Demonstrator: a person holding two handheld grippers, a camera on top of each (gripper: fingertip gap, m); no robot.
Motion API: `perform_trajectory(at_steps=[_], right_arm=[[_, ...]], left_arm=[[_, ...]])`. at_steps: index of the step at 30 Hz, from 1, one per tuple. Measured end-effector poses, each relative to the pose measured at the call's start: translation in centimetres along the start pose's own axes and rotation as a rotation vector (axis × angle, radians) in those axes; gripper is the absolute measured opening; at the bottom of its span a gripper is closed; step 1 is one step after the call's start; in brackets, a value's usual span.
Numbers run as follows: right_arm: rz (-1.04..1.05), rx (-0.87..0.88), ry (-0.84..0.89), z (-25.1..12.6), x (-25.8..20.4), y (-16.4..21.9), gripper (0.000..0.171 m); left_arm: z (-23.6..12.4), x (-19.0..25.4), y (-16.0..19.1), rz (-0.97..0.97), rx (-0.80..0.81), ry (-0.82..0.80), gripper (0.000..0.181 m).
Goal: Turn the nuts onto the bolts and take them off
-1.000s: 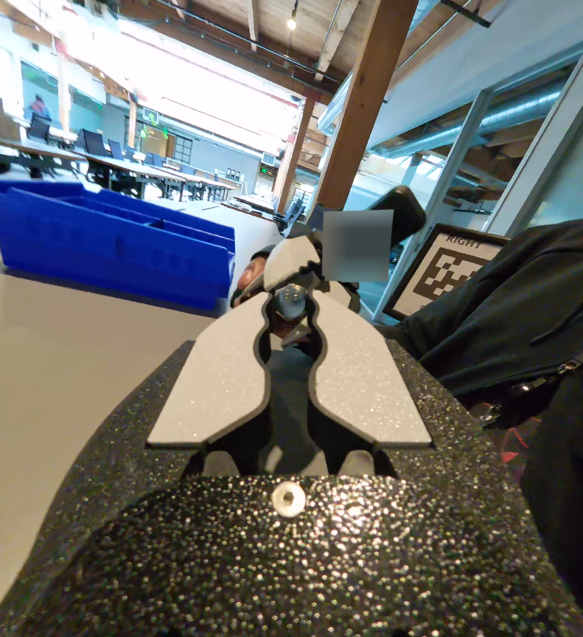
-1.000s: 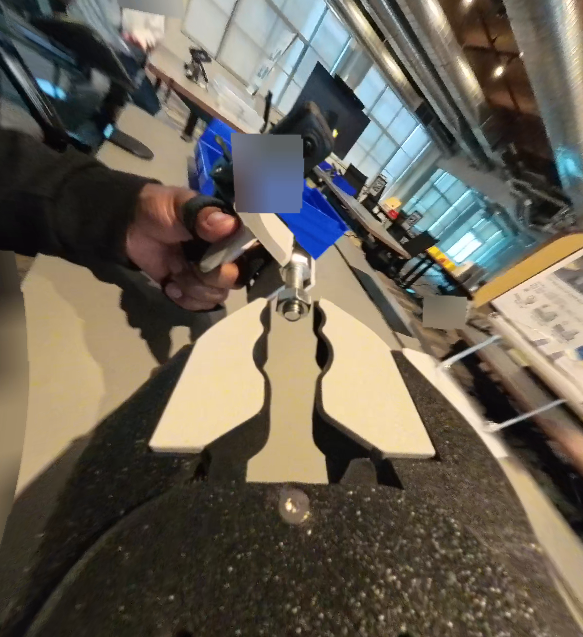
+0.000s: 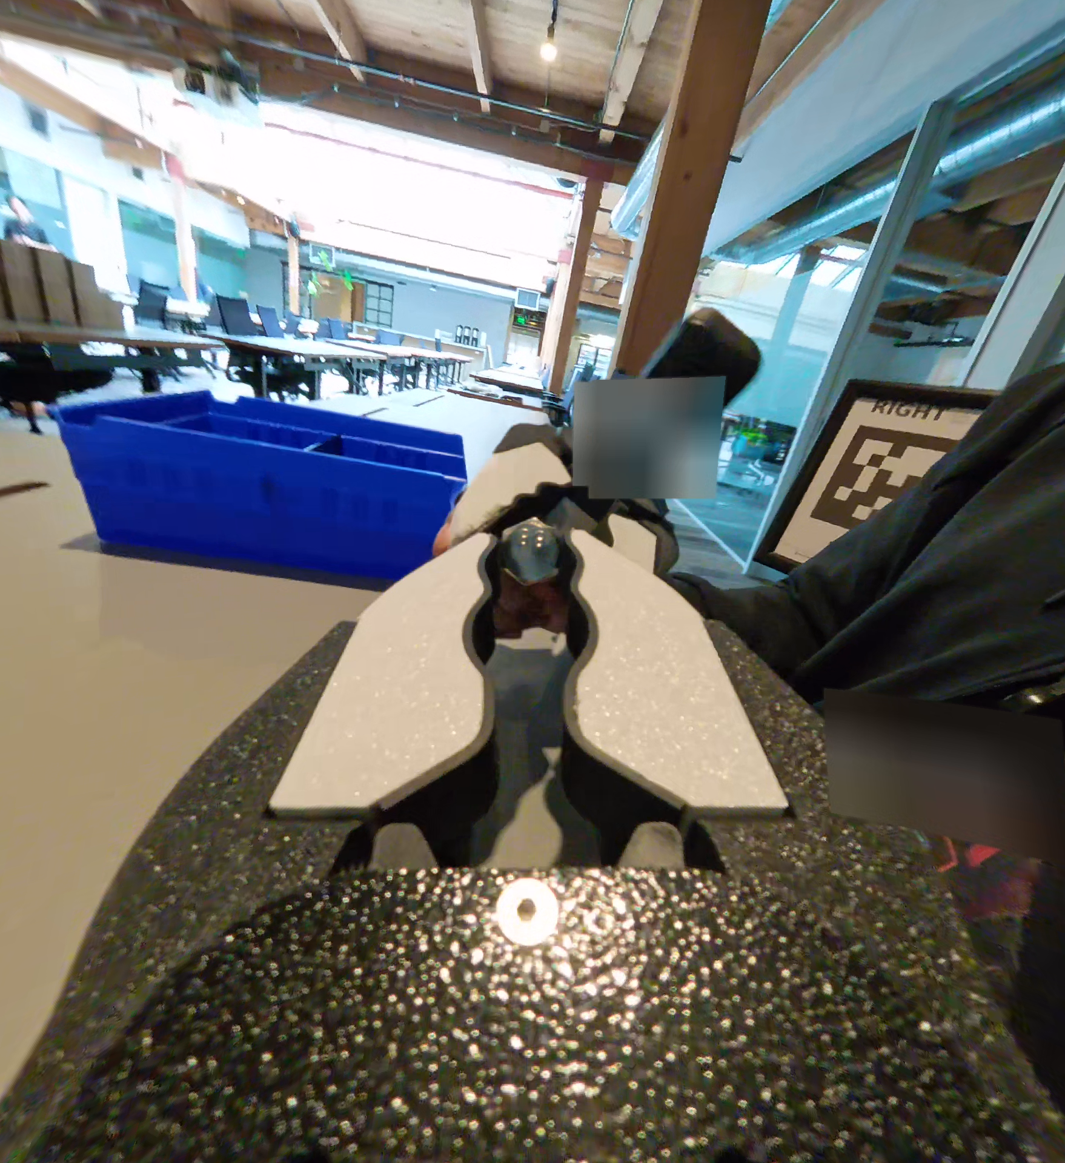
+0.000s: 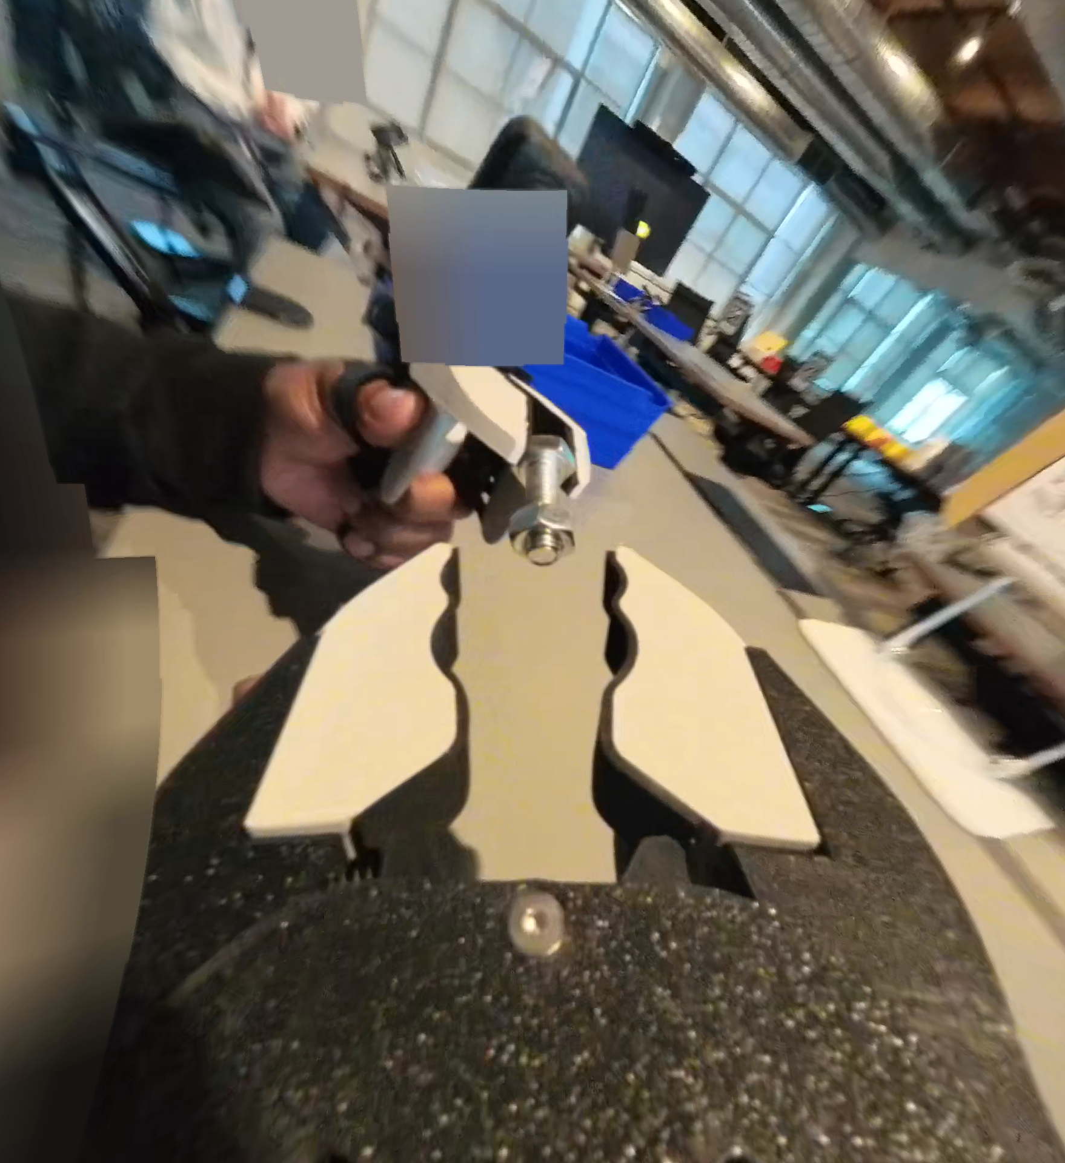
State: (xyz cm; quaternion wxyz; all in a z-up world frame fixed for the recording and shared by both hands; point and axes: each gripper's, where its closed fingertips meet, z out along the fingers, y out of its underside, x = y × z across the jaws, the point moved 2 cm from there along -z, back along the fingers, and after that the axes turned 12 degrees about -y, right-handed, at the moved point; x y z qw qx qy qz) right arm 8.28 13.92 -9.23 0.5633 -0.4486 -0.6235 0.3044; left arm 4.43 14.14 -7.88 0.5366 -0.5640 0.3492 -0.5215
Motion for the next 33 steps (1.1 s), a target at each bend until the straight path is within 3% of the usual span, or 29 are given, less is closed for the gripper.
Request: perform_trajectory(at_steps=[6, 10, 16, 22, 24, 26, 28, 33], right_arm=[[0.453, 0.303, -0.258, -0.8, 0.2, -1.5, 0.040], [0.591, 0.361, -0.364, -1.0, 0.1, -1.6, 0.034], [0.484, 0.261, -0.313, -0.4, -0.3, -1.0, 0.017], [-0.078, -0.019, 0.032, -0.3, 0.1, -0.3, 0.018], [-0.157, -0.054, 0.089, -0.2, 0.1, -0.2, 0.018], [-0.084, 0.005, 0.039, -0.2, -0.2, -0.5, 0.023], [0.051, 0.082, -0.014, -0.3, 0.1, -0.8, 0.039], [0.389, 0.279, -0.194, -0.9, 0.5, -1.5, 0.039]], left_arm=[[0.0, 0.6, -0.4, 0.132, 0.019, -0.035, 0.017], [0.1, 1.0, -0.5, 0.187, 0.028, -0.041, 0.017], [0.2, 1.0, -0.3, 0.181, 0.015, -0.038, 0.017], [0.1, -0.1, 0.4, -0.063, -0.024, 0.029, 0.017], [0.1, -0.2, 0.4, -0.094, -0.017, 0.035, 0.017], [0.0, -0.1, 0.0, -0.046, 0.003, 0.024, 0.017], [-0.2, 0.1, -0.4, 0.008, 0.029, 0.007, 0.017], [-0.1, 0.4, -0.7, 0.126, 0.039, -0.042, 0.017]])
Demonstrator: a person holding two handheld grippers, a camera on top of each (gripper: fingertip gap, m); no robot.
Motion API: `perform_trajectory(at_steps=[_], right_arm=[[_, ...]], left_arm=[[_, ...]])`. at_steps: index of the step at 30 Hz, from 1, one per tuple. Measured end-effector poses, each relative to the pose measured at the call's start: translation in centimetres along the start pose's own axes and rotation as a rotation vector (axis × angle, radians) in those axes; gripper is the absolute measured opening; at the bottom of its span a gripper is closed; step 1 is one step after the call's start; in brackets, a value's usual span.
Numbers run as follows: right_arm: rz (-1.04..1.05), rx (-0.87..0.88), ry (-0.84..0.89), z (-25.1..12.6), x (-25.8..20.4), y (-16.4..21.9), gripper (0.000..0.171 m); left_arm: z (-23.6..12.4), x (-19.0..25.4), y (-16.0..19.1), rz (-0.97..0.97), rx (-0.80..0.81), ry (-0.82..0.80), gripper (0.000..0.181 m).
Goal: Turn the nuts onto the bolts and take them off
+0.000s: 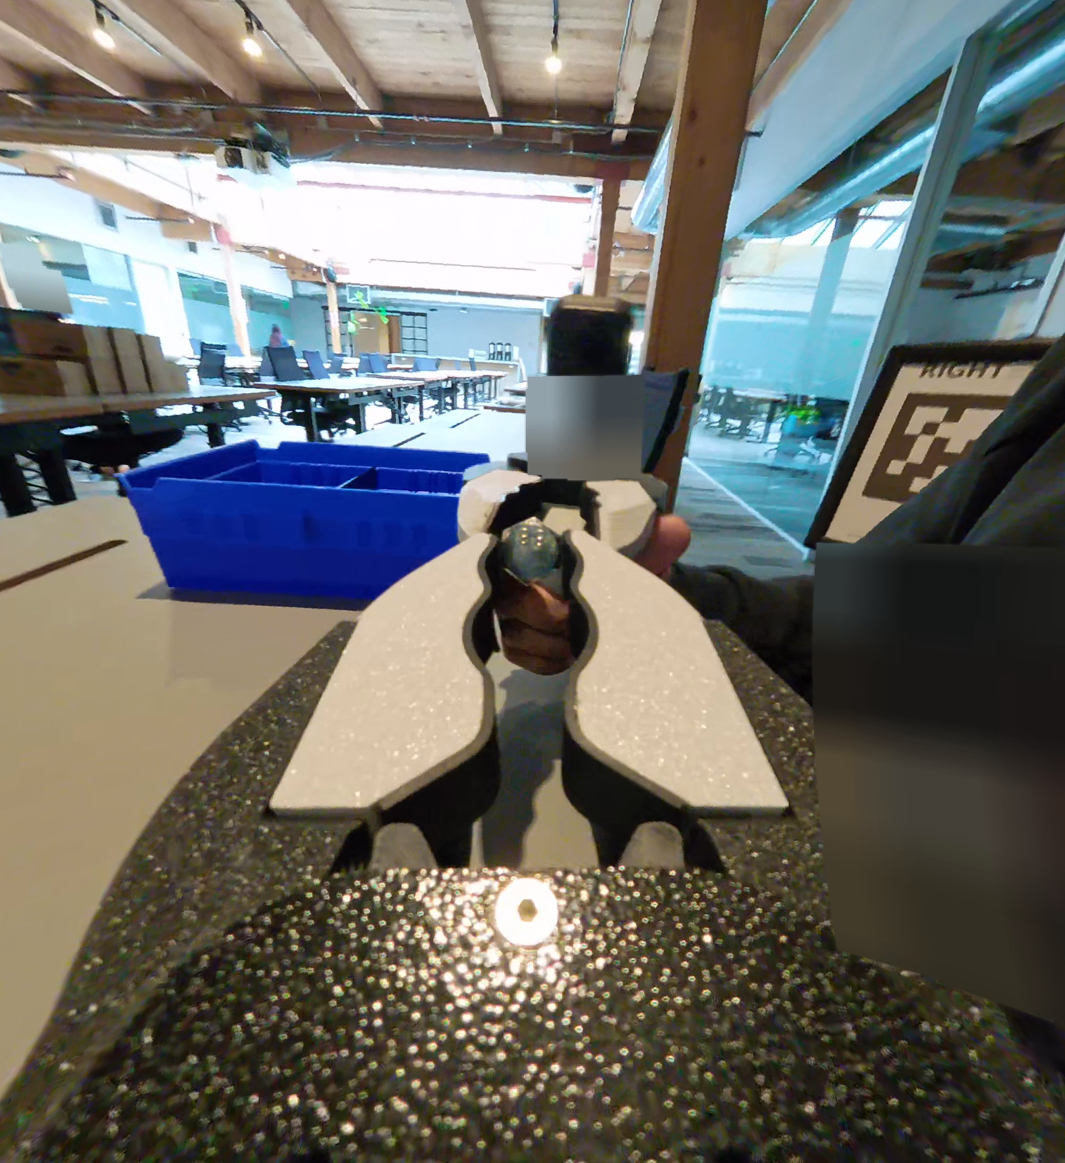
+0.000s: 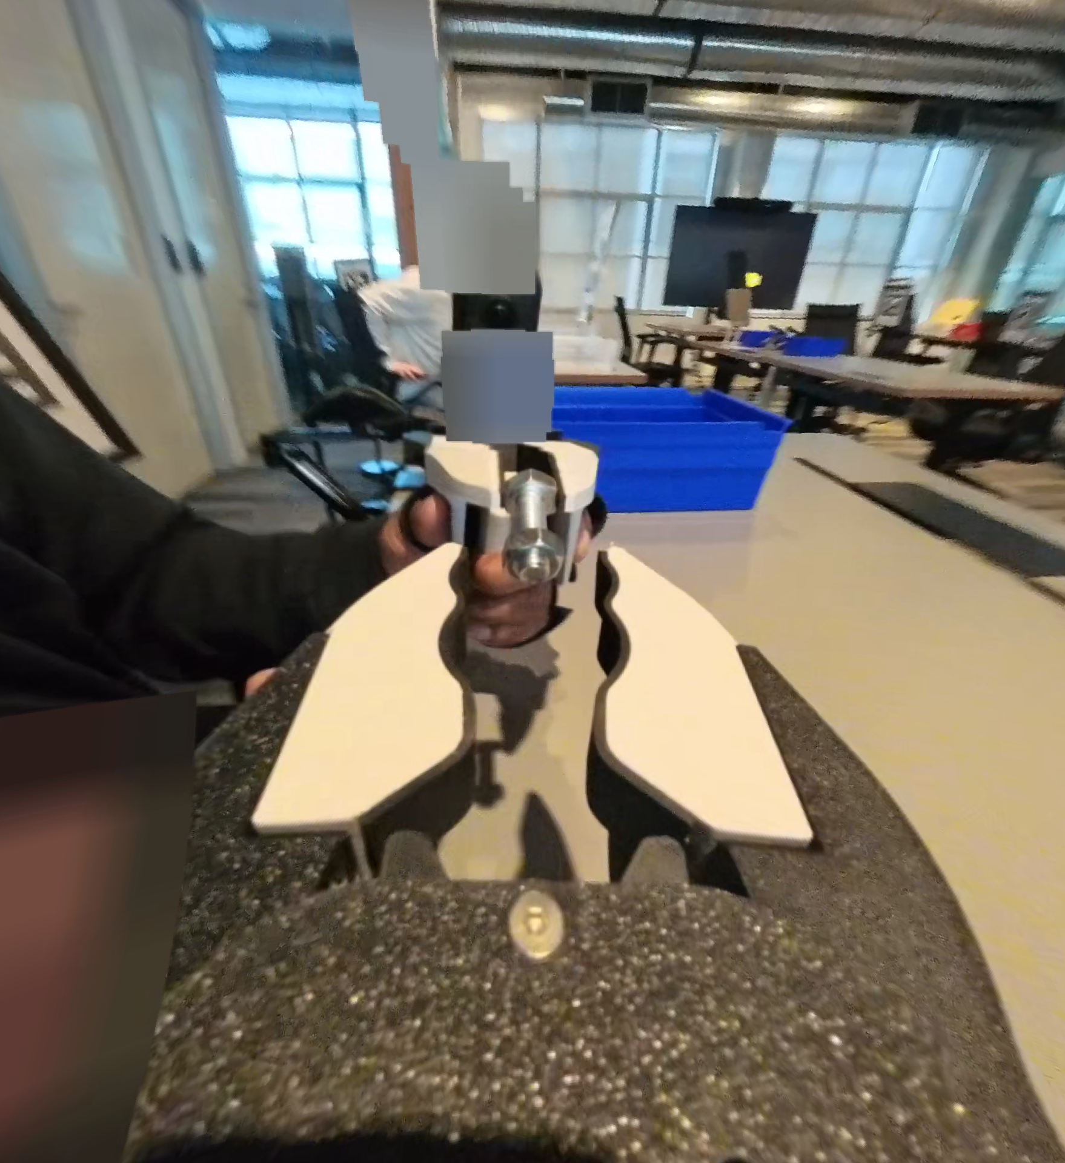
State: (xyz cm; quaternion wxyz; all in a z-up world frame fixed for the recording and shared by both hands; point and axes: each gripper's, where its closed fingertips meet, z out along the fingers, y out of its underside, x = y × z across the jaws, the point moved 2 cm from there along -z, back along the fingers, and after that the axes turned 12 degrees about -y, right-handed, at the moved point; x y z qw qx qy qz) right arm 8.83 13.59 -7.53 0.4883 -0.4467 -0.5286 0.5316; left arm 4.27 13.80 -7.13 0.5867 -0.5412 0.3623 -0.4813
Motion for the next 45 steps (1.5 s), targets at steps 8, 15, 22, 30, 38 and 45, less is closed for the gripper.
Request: perform_trajectory(at_steps=[8, 15, 22, 30, 38, 45], right_arm=[[0.132, 0.005, -0.103, 0.5, -0.4, 0.6, 0.018], [-0.400, -0.256, 0.191, 0.2, 0.1, 1.1, 0.018], [-0.503, -0.288, 0.265, 0.4, 0.2, 1.2, 0.037], [-0.020, -0.037, 0.001, 0.6, -0.2, 0.4, 0.048], [0.003, -0.072, -0.008, 0.8, -0.1, 1.0, 0.017], [-0.586, -0.351, 0.283, 0.3, 0.2, 1.4, 0.018]], left_arm=[[0.3, 0.6, 0.2, 0.082, -0.016, -0.002, 0.017], [0.3, -0.1, 1.1, -0.149, -0.062, 0.067, 0.017], [-0.2, -0.6, 0.3, -0.247, 0.007, 0.093, 0.017], [-0.1, -0.3, 0.1, -0.165, 0.016, 0.071, 0.017], [0.0, -0.1, 0.2, -0.107, 0.005, 0.050, 0.017], [0.2, -0.4, 1.0, -0.225, -0.038, 0.089, 0.017]])
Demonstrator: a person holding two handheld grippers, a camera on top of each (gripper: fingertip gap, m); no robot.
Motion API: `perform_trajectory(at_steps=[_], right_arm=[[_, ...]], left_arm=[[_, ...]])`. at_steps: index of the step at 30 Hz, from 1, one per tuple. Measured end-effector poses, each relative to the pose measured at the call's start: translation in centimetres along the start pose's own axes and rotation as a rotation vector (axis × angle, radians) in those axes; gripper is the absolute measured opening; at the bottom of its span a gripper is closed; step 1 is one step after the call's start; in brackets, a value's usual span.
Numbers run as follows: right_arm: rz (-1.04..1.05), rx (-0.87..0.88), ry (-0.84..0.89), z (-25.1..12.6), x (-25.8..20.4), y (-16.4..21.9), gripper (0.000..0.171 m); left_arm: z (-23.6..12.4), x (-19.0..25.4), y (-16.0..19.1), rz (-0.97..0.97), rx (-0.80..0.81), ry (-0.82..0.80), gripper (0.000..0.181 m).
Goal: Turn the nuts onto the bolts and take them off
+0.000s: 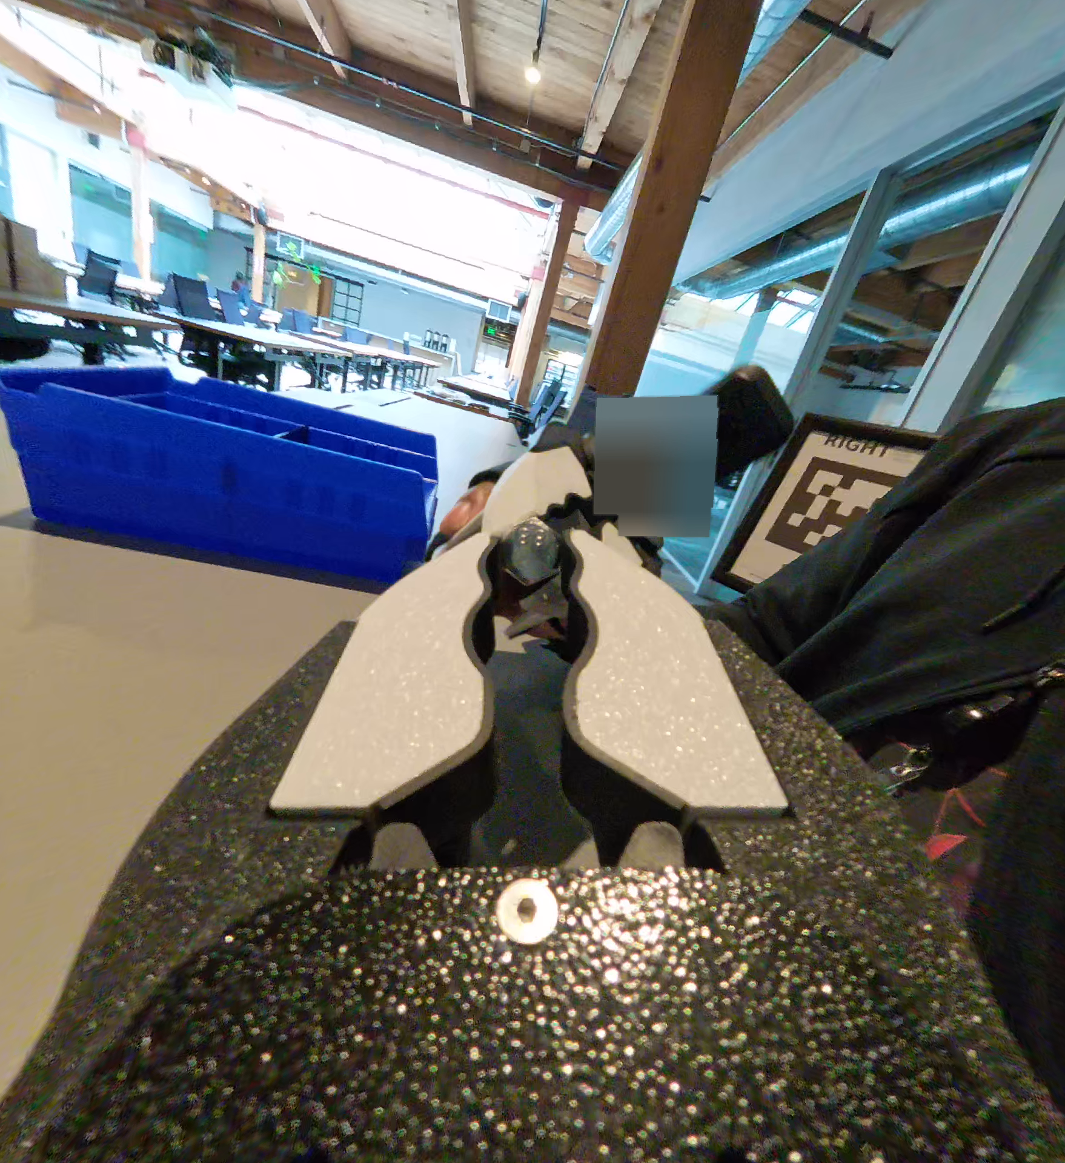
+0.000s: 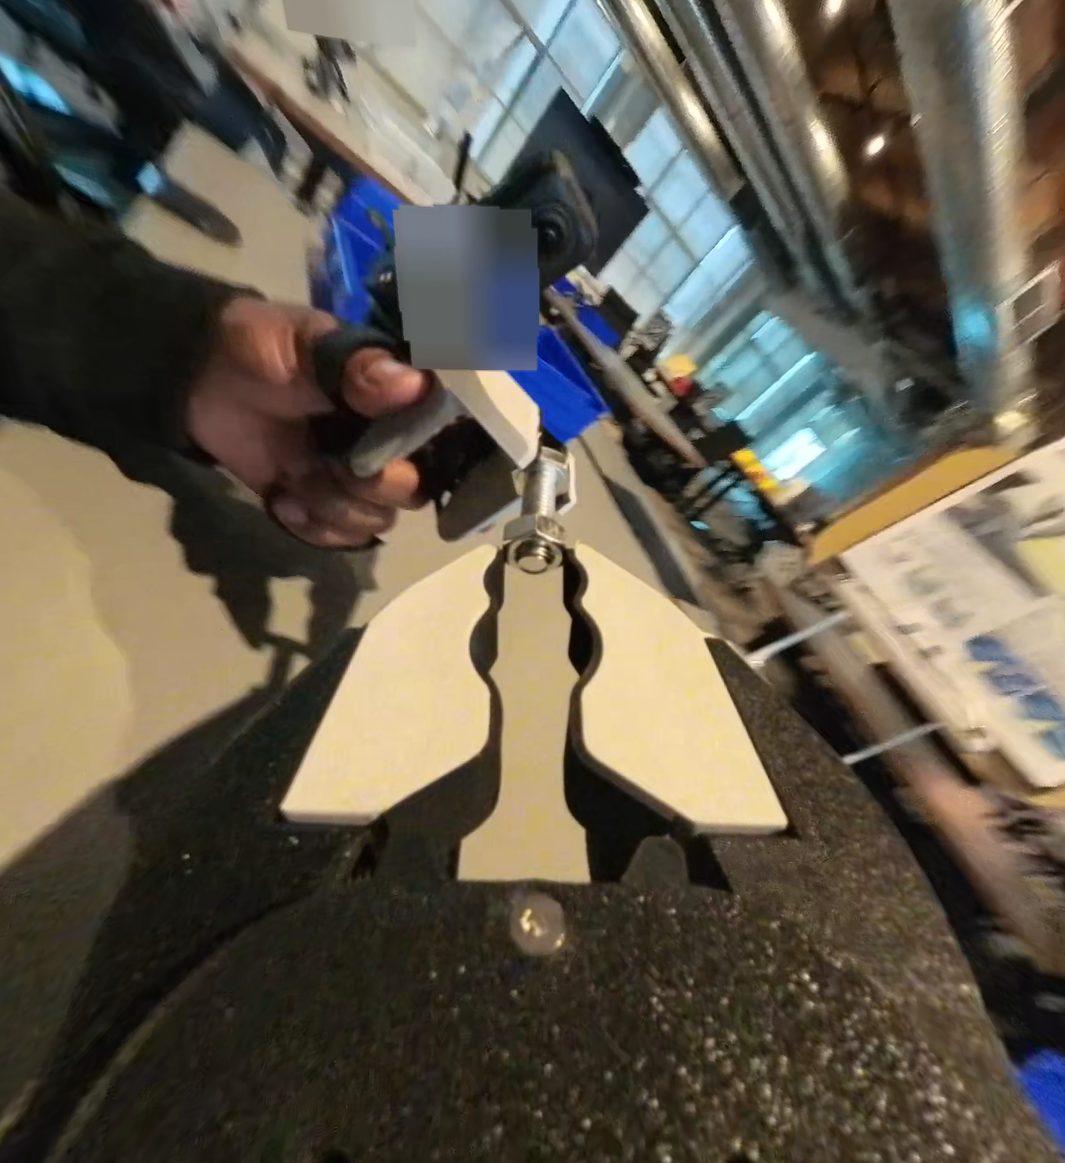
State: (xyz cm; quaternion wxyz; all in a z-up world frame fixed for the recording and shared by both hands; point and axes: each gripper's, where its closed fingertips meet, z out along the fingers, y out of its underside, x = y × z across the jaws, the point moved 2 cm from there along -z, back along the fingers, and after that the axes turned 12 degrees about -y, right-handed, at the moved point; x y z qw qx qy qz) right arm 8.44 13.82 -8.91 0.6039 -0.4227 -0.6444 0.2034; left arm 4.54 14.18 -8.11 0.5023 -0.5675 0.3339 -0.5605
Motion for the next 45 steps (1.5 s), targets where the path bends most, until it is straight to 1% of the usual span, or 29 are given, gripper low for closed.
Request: perform_trajectory(at_steps=[2, 4, 5, 7, 8, 10, 12, 18, 21, 24, 25, 28, 30, 32, 34, 35, 36, 37, 39, 40, 43, 45], right_arm=[[-0.092, -0.046, 0.051, 0.0, 0.0, 0.1, 0.018], [-0.057, -0.019, 0.038, 0.0, 0.0, 0.0, 0.018], [-0.010, 0.011, 0.013, -0.1, -0.1, -0.1, 0.022], [0.134, 0.084, -0.047, -0.1, 0.1, -0.3, 0.042], [0.217, 0.131, -0.088, -0.1, 0.2, -0.5, 0.047], [0.379, 0.225, -0.181, -0.2, 0.2, -0.8, 0.048], [0.494, 0.292, -0.249, -0.3, 0.2, -1.1, 0.049], [0.745, 0.430, -0.402, -0.5, 0.3, -1.5, 0.044], [0.797, 0.461, -0.440, -0.6, 0.3, -1.6, 0.039], [0.753, 0.452, -0.407, -0.7, 0.4, -1.7, 0.021], [0.734, 0.428, -0.391, -0.6, 0.4, -1.5, 0.018], [0.609, 0.339, -0.297, -0.6, 0.5, -1.1, 0.017], [0.432, 0.232, -0.191, -0.5, 0.5, -0.7, 0.017], [0.172, 0.099, -0.071, -0.5, 0.3, -0.5, 0.017], [-0.048, -0.005, 0.036, -0.4, 0.0, -0.3, 0.018], [-0.096, -0.020, 0.066, -0.4, 0.0, -0.4, 0.018], [-0.099, -0.009, 0.069, -0.3, -0.2, -0.6, 0.019], [-0.065, 0.020, 0.053, -0.3, -0.2, -0.8, 0.027], [0.075, 0.098, 0.015, -0.3, 0.2, -1.1, 0.044], [0.166, 0.146, -0.019, -0.3, 0.4, -1.2, 0.048], [0.456, 0.327, -0.171, -0.5, 0.8, -1.8, 0.046], [0.610, 0.428, -0.252, -0.6, 1.1, -2.1, 0.042]], left_arm=[[0.1, -0.1, 0.0, -0.019, 0.000, 0.003, 0.017], [0.1, 0.0, -0.1, 0.013, 0.009, -0.002, 0.017], [0.0, 0.2, -0.4, 0.034, 0.025, -0.005, 0.017], [-0.2, 0.5, -1.0, 0.067, 0.068, -0.004, 0.017], [-0.3, 0.5, -1.3, 0.077, 0.086, -0.005, 0.017], [-0.5, 0.6, -1.6, 0.094, 0.105, -0.009, 0.017], [-0.4, 0.7, -1.6, 0.106, 0.107, -0.008, 0.017], [-0.1, 1.0, -1.4, 0.172, 0.088, -0.026, 0.017], [0.0, 1.0, -1.3, 0.195, 0.078, -0.040, 0.017], [0.1, 1.0, -1.1, 0.206, 0.065, -0.046, 0.017], [0.2, 1.0, -1.1, 0.206, 0.064, -0.048, 0.017], [0.3, 0.4, -0.9, 0.148, 0.049, -0.051, 0.017], [0.3, 0.0, -0.5, 0.052, 0.030, -0.024, 0.017], [0.3, -0.4, 0.0, -0.081, 0.007, 0.031, 0.017], [0.2, -0.6, 0.2, -0.144, 0.001, 0.050, 0.017], [0.2, -0.5, 0.1, -0.135, 0.005, 0.052, 0.017], [0.1, -0.3, -0.1, -0.115, 0.017, 0.055, 0.017], [0.0, -0.1, -0.4, -0.097, 0.037, 0.059, 0.017], [-0.3, 0.2, -1.0, -0.063, 0.080, 0.057, 0.017], [-0.4, 0.3, -1.3, -0.037, 0.096, 0.046, 0.017], [-0.5, 0.7, -1.7, 0.075, 0.117, 0.001, 0.017], [-0.5, 1.2, -1.8, 0.163, 0.125, -0.026, 0.017]])
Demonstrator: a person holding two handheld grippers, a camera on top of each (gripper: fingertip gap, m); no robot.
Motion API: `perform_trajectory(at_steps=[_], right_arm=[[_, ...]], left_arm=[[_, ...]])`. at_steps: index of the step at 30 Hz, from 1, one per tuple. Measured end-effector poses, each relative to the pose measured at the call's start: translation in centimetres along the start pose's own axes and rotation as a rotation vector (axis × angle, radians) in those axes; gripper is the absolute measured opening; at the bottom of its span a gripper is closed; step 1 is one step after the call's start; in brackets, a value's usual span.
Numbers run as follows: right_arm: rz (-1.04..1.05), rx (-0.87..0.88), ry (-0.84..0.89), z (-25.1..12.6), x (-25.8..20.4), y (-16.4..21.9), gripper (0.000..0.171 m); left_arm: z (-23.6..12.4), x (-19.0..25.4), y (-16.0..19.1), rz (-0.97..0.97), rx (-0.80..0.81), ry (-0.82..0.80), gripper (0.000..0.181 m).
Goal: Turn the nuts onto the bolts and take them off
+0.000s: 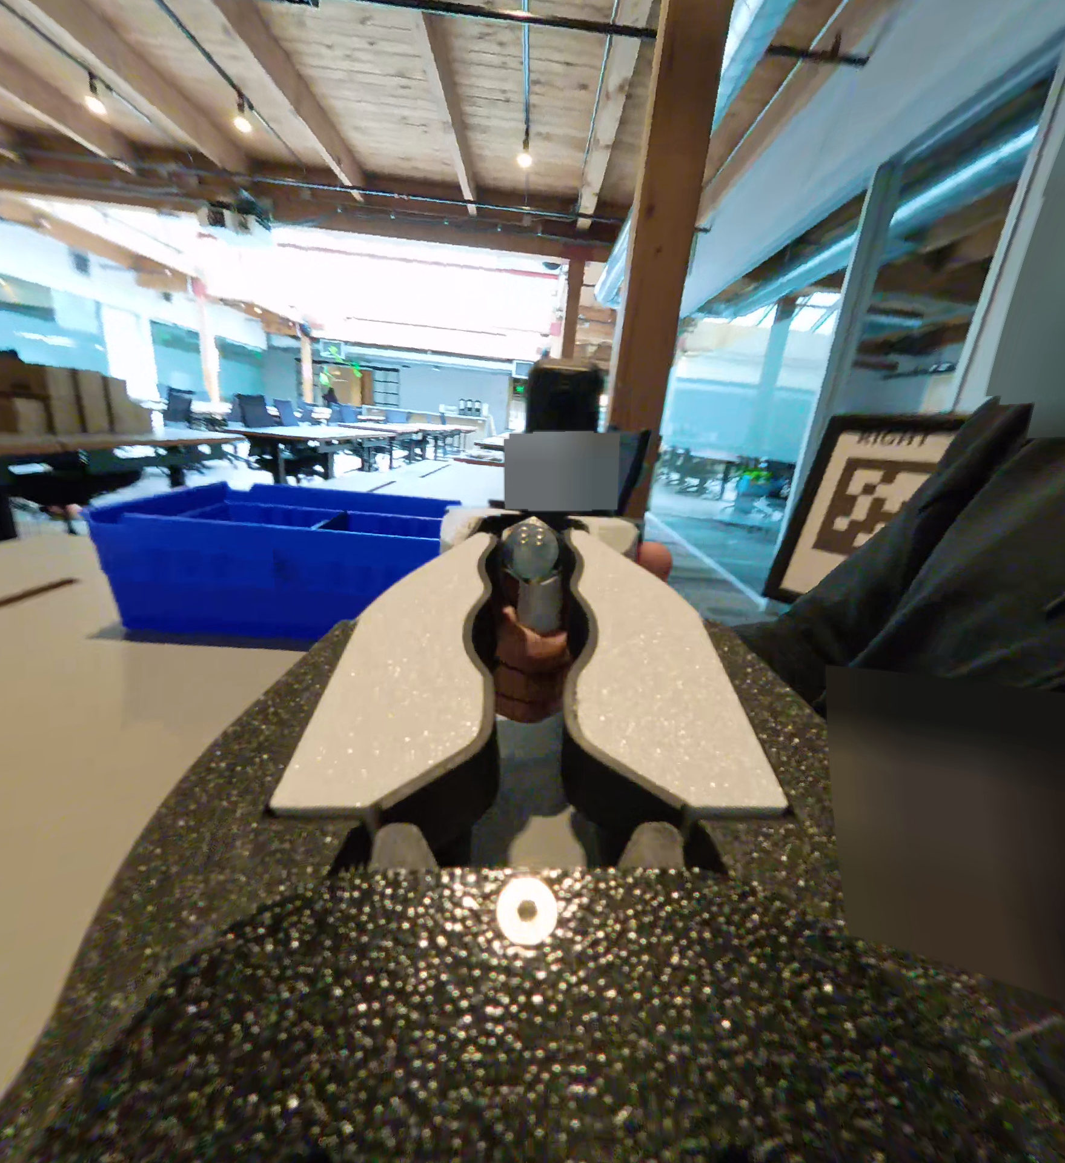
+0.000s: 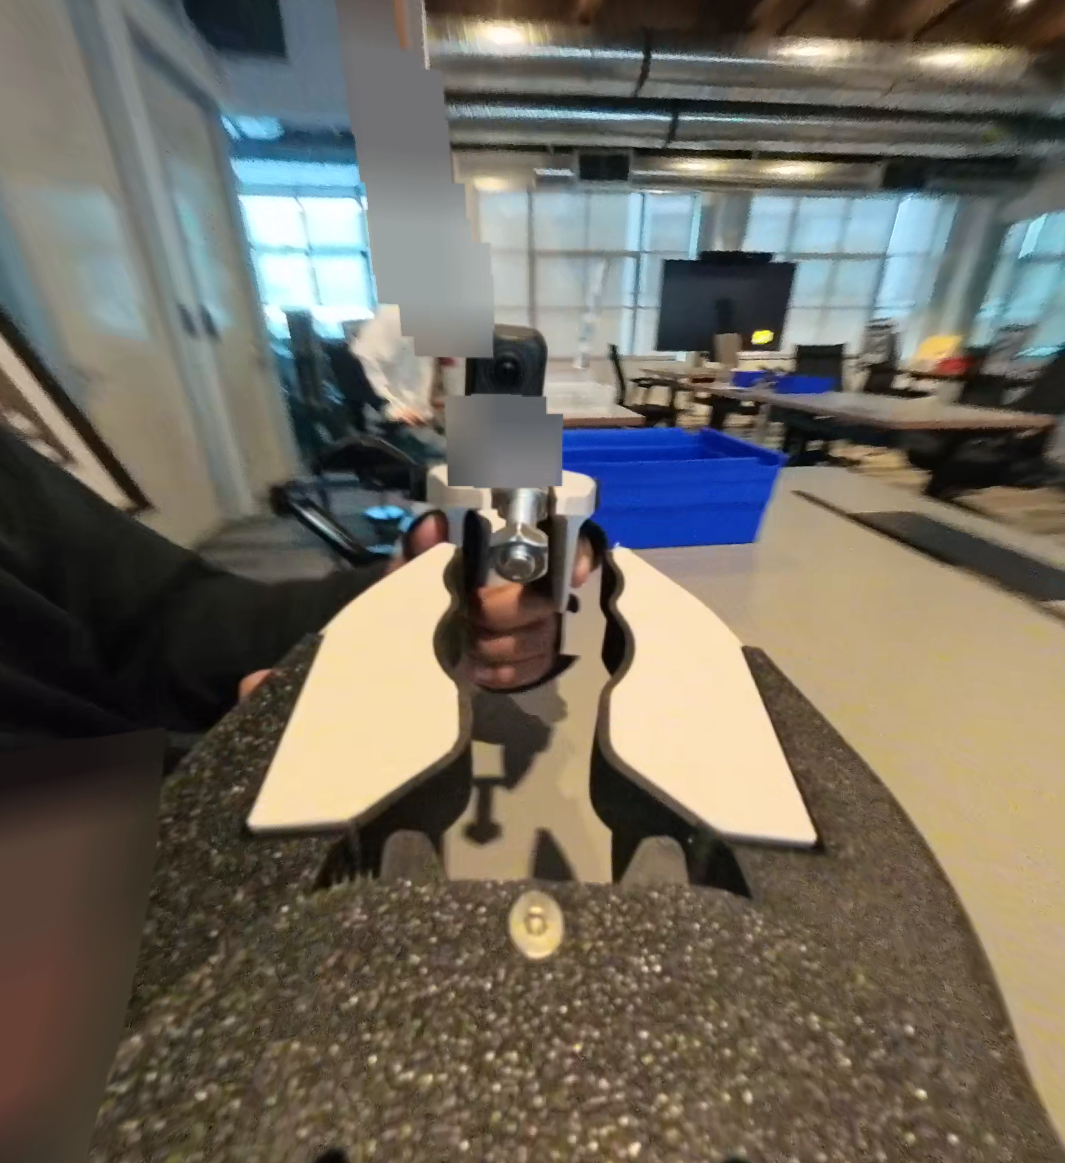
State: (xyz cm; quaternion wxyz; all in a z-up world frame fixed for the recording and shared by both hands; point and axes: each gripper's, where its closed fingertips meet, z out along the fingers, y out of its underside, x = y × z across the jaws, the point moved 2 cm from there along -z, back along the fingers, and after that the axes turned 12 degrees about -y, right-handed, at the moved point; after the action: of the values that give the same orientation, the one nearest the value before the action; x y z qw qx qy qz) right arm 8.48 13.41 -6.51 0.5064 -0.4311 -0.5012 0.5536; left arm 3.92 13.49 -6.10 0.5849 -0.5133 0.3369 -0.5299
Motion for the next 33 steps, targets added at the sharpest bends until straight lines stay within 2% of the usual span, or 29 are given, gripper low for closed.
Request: perform_trajectory(at_steps=[4, 7, 9, 11, 14, 18, 20, 21, 24, 26, 30, 33], right_arm=[[0.159, 0.060, -0.099, 0.5, 0.0, 0.1, 0.039], [0.151, 0.042, -0.112, 1.1, -0.3, 0.4, 0.032], [0.117, 0.028, -0.114, 1.3, -0.6, 0.5, 0.020], [0.066, -0.005, -0.089, 1.3, -0.7, 0.6, 0.020], [-0.091, -0.089, 0.005, 1.1, -0.5, 0.9, 0.020], [-0.527, -0.311, 0.217, 0.6, -0.3, 1.4, 0.020], [-0.644, -0.380, 0.282, 0.6, -0.2, 1.8, 0.020], [-0.640, -0.374, 0.278, 0.7, -0.3, 1.8, 0.021], [-0.511, -0.286, 0.221, 0.8, -0.5, 1.4, 0.043], [-0.384, -0.210, 0.169, 0.7, -0.4, 1.0, 0.048], [-0.091, -0.032, 0.018, 0.6, -0.3, 0.0, 0.044], [0.005, 0.009, -0.053, 0.8, -0.4, -0.2, 0.042]], left_arm=[[0.2, 0.7, -0.1, 0.115, 0.003, -0.020, 0.017], [0.3, 0.8, 0.1, 0.130, -0.015, -0.024, 0.017], [0.4, 0.8, 0.3, 0.129, -0.026, -0.028, 0.017], [0.4, 0.7, 0.4, 0.110, -0.033, -0.021, 0.017], [0.4, 0.4, 0.8, 0.000, -0.056, 0.021, 0.017], [0.5, 0.0, 1.8, -0.256, -0.099, 0.113, 0.017], [0.4, -0.3, 2.0, -0.291, -0.107, 0.113, 0.017], [0.3, -0.2, 1.8, -0.274, -0.098, 0.111, 0.017], [-0.1, 0.0, 0.8, -0.218, -0.034, 0.106, 0.017], [-0.4, -0.1, 0.3, -0.186, -0.003, 0.080, 0.017], [-0.6, 0.0, -0.2, -0.051, 0.015, 0.011, 0.017], [-0.7, 0.1, -0.3, 0.033, 0.018, -0.028, 0.017]])
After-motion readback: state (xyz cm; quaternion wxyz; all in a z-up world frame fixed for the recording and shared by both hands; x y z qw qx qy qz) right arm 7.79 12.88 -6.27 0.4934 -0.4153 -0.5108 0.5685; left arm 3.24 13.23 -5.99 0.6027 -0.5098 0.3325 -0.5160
